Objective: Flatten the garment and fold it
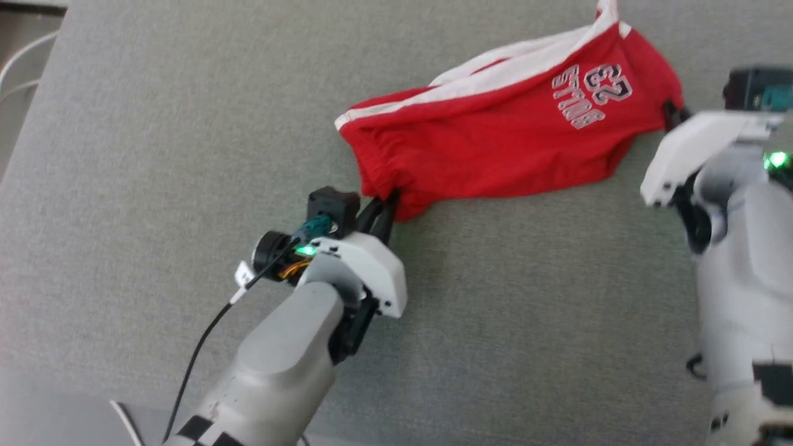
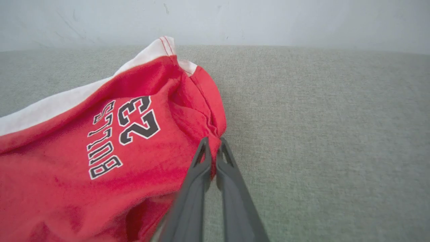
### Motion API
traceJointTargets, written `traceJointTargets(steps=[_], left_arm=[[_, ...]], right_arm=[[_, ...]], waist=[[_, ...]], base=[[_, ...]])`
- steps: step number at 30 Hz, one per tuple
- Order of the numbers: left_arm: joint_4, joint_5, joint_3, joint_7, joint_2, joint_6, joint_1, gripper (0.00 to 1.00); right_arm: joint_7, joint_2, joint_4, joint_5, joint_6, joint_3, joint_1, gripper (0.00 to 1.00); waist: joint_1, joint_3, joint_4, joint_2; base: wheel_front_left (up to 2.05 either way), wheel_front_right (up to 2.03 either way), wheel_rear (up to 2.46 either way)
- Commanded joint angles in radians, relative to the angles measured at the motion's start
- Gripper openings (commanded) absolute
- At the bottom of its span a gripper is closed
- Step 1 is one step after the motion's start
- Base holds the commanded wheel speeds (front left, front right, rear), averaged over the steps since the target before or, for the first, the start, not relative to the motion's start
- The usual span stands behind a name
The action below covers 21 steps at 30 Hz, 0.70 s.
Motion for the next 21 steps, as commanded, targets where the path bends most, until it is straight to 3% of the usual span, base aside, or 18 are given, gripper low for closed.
traceJointTargets(steps=[1,5,11,16,21], left_arm=[[-0.006,0.0,-0.005,0.005,0.016,-0.009,0.022,0.0],[-0.056,-0.009,-0.02,0.037,0.065,-0.038,0.07,0.0],[-0.183,-0.021,-0.029,0.087,0.139,-0.03,0.146,0.0],[-0.291,-0.036,-0.023,0.125,0.187,0.003,0.201,0.0],[-0.354,-0.05,-0.039,0.18,0.22,0.018,0.255,0.0]], right_arm=[[-0.014,0.0,-0.026,0.025,-0.002,0.015,0.042,0.0],[-0.028,0.001,-0.17,0.172,-0.002,0.108,0.207,0.0],[0.027,0.001,-0.473,0.312,-0.002,0.167,0.481,0.0],[0.093,0.001,-0.662,0.348,-0.002,0.159,0.637,0.0],[0.165,0.001,-0.713,0.354,-0.002,0.13,0.745,0.0]], waist=[[0.0,-0.048,-0.038,0.0],[0.0,-0.096,-0.066,0.0],[0.0,-0.146,-0.096,0.0],[0.0,-0.163,-0.103,0.0],[0.0,-0.162,-0.097,0.0]], base=[[0.0,0.0,0.0],[0.0,0.0,0.0],[0.0,0.0,0.0],[0.0,0.0,0.0],[0.0,0.0,0.0]])
